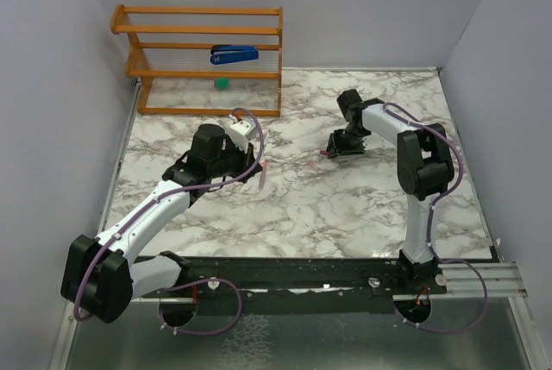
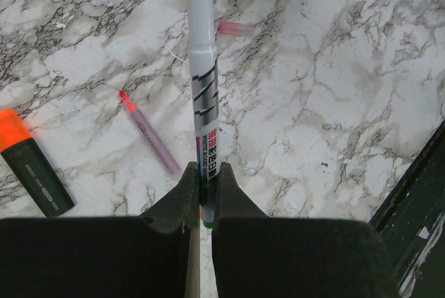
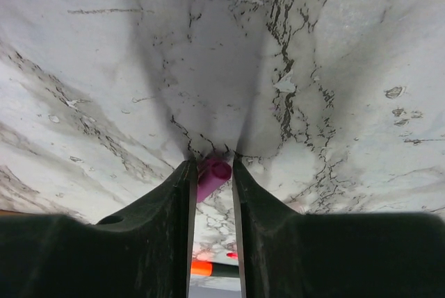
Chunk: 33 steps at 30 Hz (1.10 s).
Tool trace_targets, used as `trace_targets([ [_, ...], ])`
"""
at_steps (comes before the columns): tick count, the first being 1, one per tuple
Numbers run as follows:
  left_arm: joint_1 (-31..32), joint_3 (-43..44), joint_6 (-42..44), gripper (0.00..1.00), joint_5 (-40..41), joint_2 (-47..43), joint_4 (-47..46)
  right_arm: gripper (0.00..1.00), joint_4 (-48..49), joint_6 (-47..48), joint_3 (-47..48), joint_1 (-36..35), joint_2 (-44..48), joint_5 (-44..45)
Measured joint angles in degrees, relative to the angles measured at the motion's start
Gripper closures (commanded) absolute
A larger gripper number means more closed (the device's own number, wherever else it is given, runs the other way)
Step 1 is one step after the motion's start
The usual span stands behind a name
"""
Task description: Insert the pens into the pen caps
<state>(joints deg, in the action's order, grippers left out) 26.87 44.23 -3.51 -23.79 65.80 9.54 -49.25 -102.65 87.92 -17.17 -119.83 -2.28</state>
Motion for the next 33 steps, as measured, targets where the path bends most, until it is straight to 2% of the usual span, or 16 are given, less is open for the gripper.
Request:
trace_targets([
  [6,0.0,0.1,0.2,1.0,0.3,0.0,0.0,0.83,0.1,0.2,0.0,0.0,-0.3,-0.2],
  [9,0.0,0.1,0.2,1.0,0.4,0.0,0.0,0.99,0.0,0.2,0.0,0.0,-0.3,-0.2],
  [19,0.0,0.1,0.4,1.0,0.7,0.9,0.0,1.0,0.7,4.6,-0.3,0.0,0.2,1.0],
  [23,0.0,0.1,0.4,1.0,-0.5,1.8,-0.2,0.99,2.8,11.8,-1.4,-0.1,3.0,4.2],
  [26,0.0,0.1,0.3,1.0,-2.4,2.8,-0.5,0.99,7.4,19.8,-4.3,-0.1,9.1,5.1],
  [29,0.0,0.1,0.3,1.0,-4.6,3.1,-1.0,1.0,17.1,30.7,-7.6,0.0,17.0,3.0],
  [33,0.0,0.1,-0.7,1.0,-10.4,3.3,-4.3,1.0,31.6,43.0,-10.3,0.0,25.4,-4.6],
])
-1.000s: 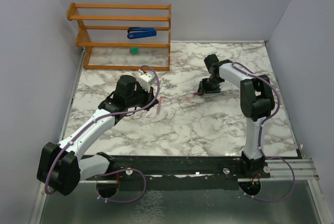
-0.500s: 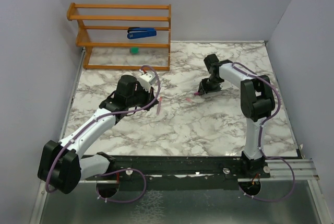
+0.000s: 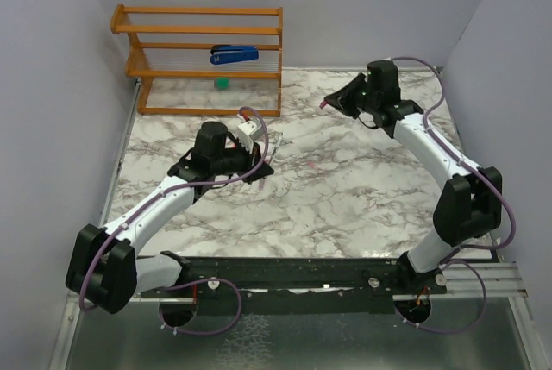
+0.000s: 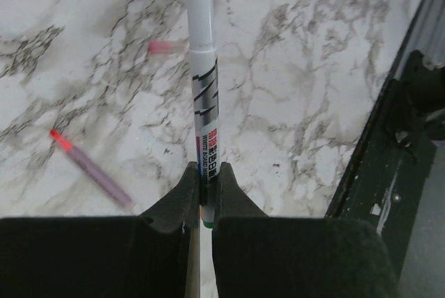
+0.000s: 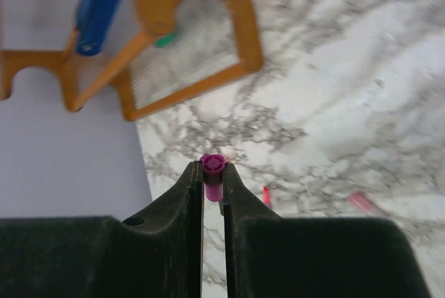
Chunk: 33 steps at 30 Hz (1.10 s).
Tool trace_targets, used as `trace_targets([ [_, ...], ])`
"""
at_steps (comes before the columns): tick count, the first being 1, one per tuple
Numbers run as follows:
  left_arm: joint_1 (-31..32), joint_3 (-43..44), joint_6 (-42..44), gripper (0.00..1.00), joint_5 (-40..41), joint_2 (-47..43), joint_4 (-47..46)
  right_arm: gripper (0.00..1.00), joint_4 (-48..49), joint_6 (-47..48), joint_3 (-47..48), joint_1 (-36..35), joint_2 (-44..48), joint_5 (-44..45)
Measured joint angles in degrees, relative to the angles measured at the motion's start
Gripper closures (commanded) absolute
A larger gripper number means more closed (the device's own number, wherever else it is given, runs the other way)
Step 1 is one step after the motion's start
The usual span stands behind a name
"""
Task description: Insert the pens into the pen caps
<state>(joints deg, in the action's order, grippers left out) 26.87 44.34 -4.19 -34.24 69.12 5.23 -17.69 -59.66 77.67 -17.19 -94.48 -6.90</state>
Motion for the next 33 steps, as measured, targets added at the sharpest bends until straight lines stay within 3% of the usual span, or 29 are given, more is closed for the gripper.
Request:
trace_targets([
  [6,0.2,0.0,-5.1,1.0,-9.0,2.8,-9.5,1.0,7.7,12.3,5.4,-0.4,1.4,-11.4],
  [15,0.3,4.5,-9.2,1.0,-11.9,7.7,-15.3,0.99,9.2,20.9,9.5,-2.0,2.0,-22.5],
  [33,0.3,7.0,-11.0,1.0,-11.9,10.1,-18.0,1.0,4.5,26.6,9.4,-3.6,8.0,-27.3],
])
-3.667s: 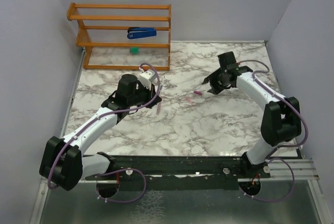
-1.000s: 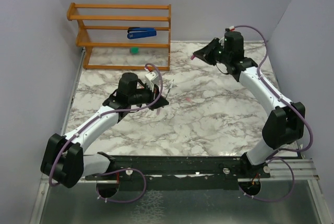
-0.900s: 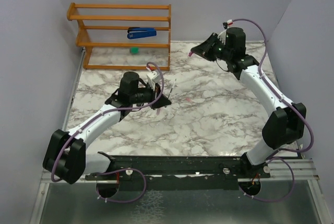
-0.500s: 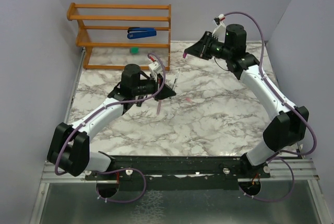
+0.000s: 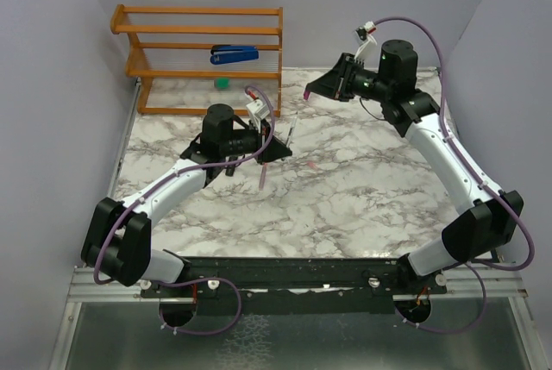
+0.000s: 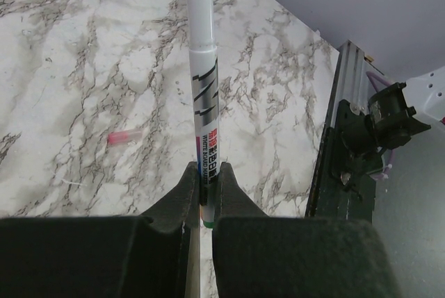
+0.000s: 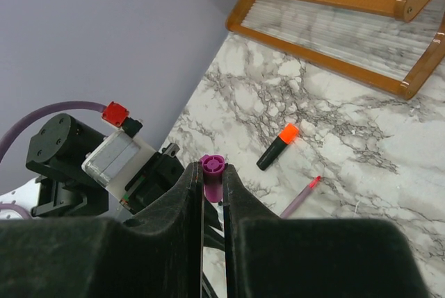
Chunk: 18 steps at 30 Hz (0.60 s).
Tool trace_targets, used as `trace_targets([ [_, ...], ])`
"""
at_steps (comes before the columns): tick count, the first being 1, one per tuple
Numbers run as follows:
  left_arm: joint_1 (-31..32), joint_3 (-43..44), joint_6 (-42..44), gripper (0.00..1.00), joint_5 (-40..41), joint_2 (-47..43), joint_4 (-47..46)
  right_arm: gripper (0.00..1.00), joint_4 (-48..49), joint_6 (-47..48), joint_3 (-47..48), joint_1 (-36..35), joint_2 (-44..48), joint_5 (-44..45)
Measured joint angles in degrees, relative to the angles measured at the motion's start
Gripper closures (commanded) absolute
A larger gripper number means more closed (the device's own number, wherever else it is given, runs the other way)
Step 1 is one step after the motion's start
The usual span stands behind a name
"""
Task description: Insert the pens into the pen caps
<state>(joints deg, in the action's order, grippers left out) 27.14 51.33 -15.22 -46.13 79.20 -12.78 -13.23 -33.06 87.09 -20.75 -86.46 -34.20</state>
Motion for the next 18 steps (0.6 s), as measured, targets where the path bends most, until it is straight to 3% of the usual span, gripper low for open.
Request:
trace_targets([
  [18,0.0,1.8,0.0,1.0,0.0,0.7,-0.1,1.0,-0.2,1.0,-3.0,-2.8,0.0,0.2],
])
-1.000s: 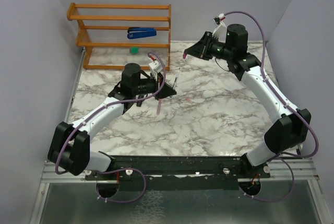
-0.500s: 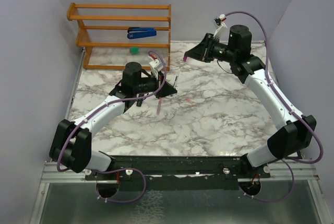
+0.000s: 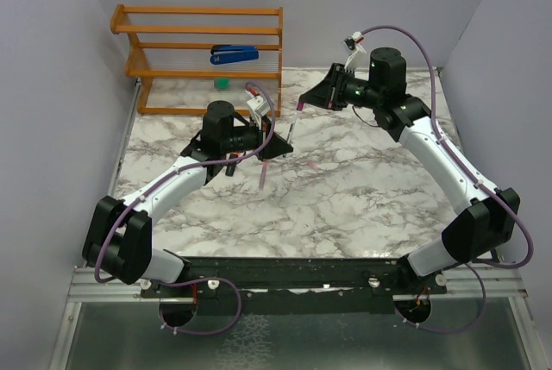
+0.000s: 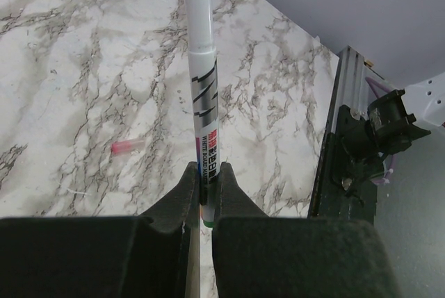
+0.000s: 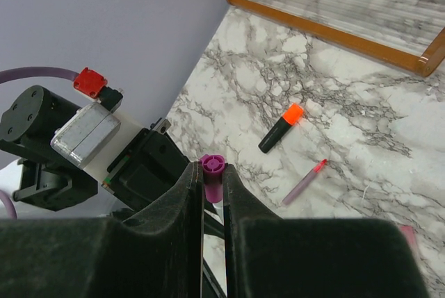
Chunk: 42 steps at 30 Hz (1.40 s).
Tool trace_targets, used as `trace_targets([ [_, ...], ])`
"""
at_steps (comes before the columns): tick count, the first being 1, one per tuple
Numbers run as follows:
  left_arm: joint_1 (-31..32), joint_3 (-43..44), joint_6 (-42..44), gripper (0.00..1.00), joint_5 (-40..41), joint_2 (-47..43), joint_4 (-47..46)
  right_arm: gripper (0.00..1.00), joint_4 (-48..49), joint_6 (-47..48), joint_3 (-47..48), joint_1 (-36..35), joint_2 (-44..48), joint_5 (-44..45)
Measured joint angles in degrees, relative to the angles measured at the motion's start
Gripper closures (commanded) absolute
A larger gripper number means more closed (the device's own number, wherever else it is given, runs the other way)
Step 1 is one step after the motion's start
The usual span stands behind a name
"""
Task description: Insert the pens into the pen caps
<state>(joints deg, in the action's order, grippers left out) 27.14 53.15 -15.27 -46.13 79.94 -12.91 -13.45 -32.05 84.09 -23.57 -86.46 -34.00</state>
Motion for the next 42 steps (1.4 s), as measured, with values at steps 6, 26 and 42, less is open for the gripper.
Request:
trace_targets([
  [6,0.0,0.0,-0.1,1.0,0.0,0.0,0.0,1.0,0.0,0.4,0.0,0.0,0.0,0.2],
  [26,0.0,0.0,-0.2,1.0,-0.9,0.2,-0.2,0.99,0.5,0.5,0.0,-0.1,0.8,4.3],
  [42,0.0,0.0,-0.9,1.0,-1.0,0.2,-0.3,1.0,0.5,-0.1,0.0,-0.1,0.8,3.2],
])
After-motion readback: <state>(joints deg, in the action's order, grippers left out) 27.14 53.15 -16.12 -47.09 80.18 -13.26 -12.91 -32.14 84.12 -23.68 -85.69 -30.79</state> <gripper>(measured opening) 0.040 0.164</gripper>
